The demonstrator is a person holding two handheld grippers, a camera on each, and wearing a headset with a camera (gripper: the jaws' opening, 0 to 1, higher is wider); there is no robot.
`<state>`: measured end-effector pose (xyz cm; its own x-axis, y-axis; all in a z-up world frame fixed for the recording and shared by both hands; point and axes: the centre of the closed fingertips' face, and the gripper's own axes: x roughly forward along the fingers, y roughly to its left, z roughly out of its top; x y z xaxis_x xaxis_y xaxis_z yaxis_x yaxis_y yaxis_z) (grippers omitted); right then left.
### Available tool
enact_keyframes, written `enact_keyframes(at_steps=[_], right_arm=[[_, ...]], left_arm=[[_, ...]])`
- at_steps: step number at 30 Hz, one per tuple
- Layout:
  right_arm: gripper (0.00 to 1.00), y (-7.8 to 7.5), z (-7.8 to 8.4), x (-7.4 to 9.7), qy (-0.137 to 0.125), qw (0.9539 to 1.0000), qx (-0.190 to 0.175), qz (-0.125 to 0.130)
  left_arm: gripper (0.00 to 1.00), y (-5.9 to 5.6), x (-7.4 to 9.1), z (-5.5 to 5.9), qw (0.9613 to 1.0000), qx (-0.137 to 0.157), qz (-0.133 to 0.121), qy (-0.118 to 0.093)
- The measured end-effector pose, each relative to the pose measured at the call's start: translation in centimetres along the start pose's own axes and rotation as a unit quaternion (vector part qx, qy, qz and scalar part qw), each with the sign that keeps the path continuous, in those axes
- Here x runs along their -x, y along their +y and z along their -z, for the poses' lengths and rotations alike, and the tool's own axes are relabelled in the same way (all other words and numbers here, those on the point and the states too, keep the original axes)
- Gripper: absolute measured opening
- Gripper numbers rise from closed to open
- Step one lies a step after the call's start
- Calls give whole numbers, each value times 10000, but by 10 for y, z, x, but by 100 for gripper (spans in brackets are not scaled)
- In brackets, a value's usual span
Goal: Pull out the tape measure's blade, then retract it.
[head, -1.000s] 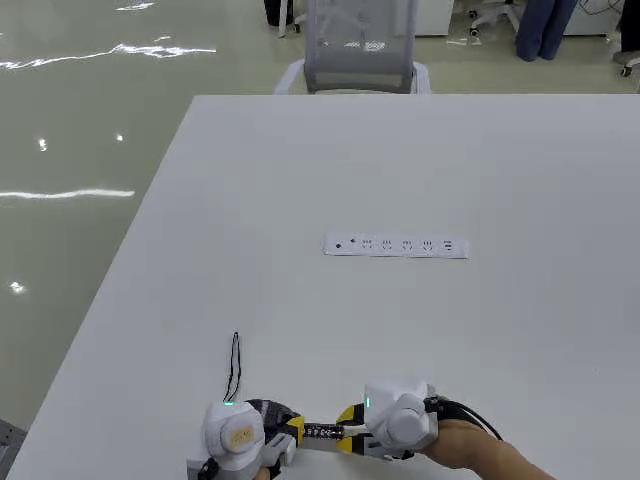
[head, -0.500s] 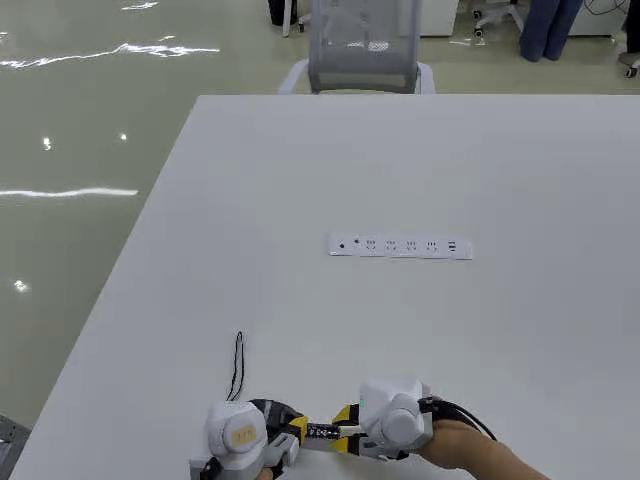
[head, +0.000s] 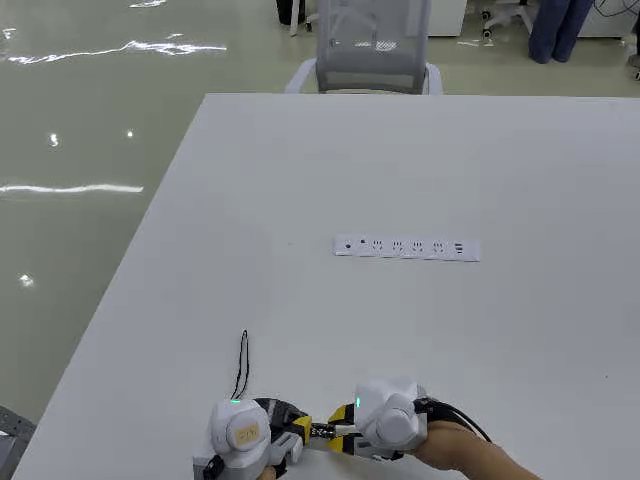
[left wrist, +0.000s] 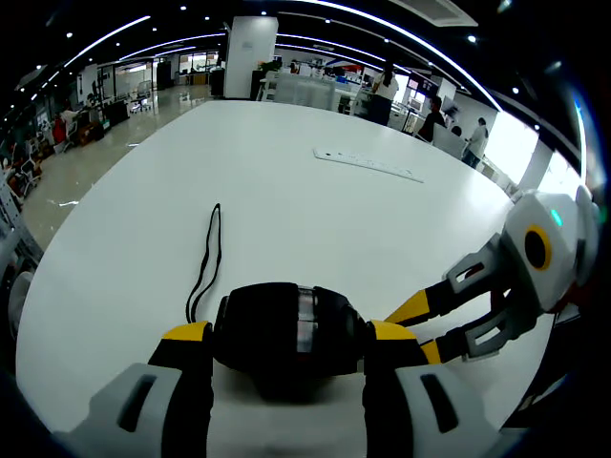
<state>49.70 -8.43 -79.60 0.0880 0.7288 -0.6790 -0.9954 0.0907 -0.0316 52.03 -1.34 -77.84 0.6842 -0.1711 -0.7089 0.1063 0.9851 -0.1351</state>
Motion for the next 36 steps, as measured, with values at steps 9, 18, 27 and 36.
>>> enact_keyframes(at_steps=[9,18,27,36], right_arm=[[13,0,-4,-6,-23,10000,16,10],[13,-1,-8,-11,-48,10000,48,-7],[13,-2,-10,-17,-76,9999,67,-4],[14,-1,-13,-20,-83,9999,124,-3]], left_arm=[[60,1,0,0,10000,31,9,7],[60,1,0,0,10000,38,17,18],[60,0,-1,0,10000,48,26,29],[60,1,-1,1,10000,43,17,39]])
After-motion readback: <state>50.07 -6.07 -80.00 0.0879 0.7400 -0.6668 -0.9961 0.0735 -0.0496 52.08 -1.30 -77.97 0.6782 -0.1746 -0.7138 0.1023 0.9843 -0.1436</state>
